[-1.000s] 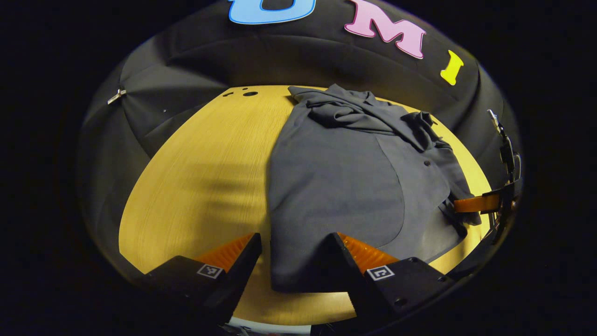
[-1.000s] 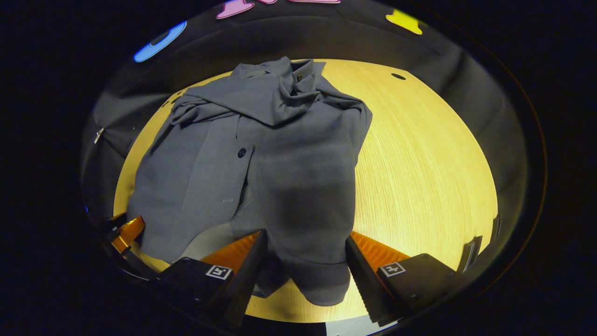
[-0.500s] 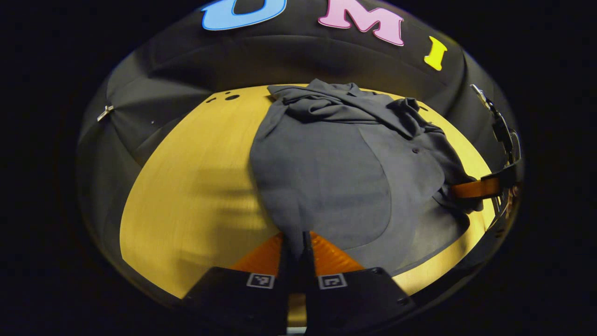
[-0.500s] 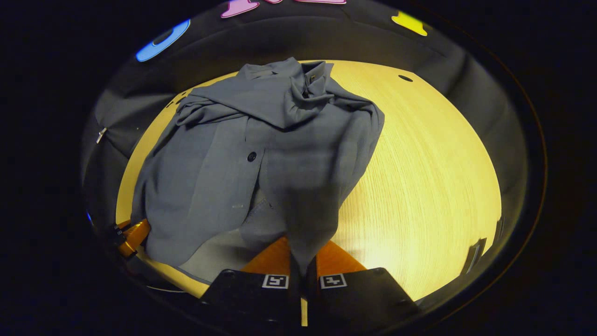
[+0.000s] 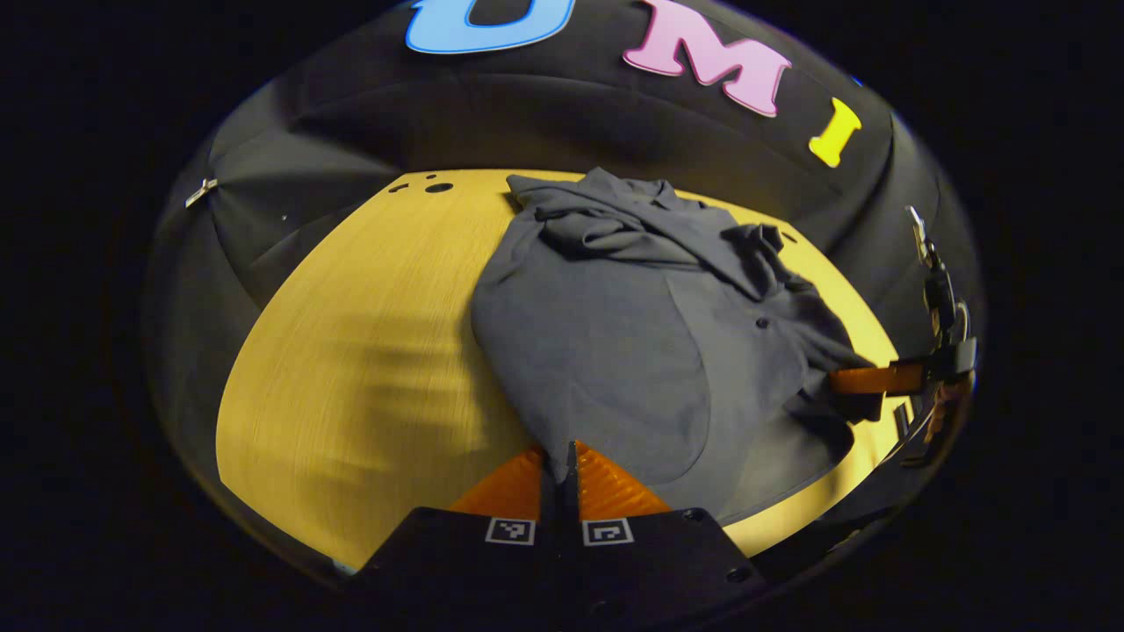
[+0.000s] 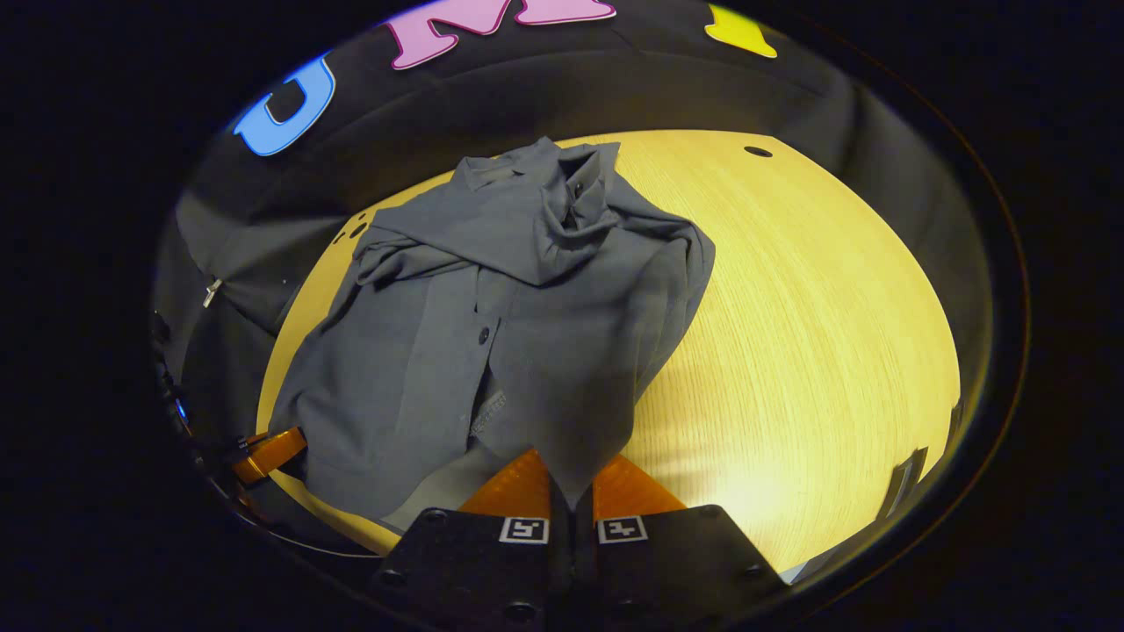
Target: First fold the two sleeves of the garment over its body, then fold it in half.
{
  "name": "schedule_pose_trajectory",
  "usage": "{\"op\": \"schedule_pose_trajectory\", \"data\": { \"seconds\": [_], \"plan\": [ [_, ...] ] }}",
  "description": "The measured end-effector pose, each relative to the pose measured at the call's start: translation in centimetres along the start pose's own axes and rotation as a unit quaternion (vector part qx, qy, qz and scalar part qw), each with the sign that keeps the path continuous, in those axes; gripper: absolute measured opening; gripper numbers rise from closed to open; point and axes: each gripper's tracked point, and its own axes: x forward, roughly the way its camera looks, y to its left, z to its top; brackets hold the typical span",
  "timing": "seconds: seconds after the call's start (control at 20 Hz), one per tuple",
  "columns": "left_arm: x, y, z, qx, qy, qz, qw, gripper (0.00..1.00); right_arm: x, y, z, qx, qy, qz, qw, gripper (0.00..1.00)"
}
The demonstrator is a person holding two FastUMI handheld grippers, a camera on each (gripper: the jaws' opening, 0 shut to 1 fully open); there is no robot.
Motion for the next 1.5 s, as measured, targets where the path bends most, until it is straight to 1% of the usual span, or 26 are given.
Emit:
{"op": "schedule_pose_trajectory", "data": {
  "seconds": [0.25, 0.4, 0.6, 0.75, 0.9, 1.1, 1.3, 1.5],
  "plan": [
    [-0.1, -1.6, 5.7, -0.018, -0.033, -0.020, 0.999, 0.05, -1.0, 0.7, 4.2, 0.013, -0.028, 0.020, 0.999, 0.06],
    [0.2, -2.4, 9.2, -0.038, -0.050, -0.029, 0.998, 0.06, -1.3, 0.8, 7.9, 0.012, -0.049, 0.030, 0.998, 0.06],
    [0.9, -2.7, 14.3, -0.046, -0.085, -0.027, 0.995, 0.06, -0.8, 1.4, 12.3, 0.021, -0.071, 0.050, 0.996, 0.06],
    [1.4, -2.7, 18.0, -0.045, -0.112, -0.016, 0.993, 0.05, -0.2, 1.8, 15.5, 0.010, -0.088, 0.062, 0.994, 0.05],
    [2.9, -3.0, 21.8, -0.046, -0.131, -0.018, 0.990, 0.05, 0.6, 2.1, 19.1, -0.010, -0.112, 0.064, 0.992, 0.05],
    [5.1, -2.2, 26.5, -0.022, -0.161, -0.009, 0.987, 0.05, 1.8, 2.5, 23.6, -0.014, -0.142, 0.070, 0.987, 0.05],
    [8.2, -1.3, 30.9, -0.030, -0.186, -0.004, 0.982, 0.05, 3.8, 1.8, 27.5, -0.016, -0.166, 0.065, 0.984, 0.05],
    [13.0, -0.6, 33.0, -0.035, -0.189, -0.001, 0.981, 0.05, 6.3, 1.0, 31.5, -0.009, -0.191, 0.055, 0.980, 0.05]
  ]
}}
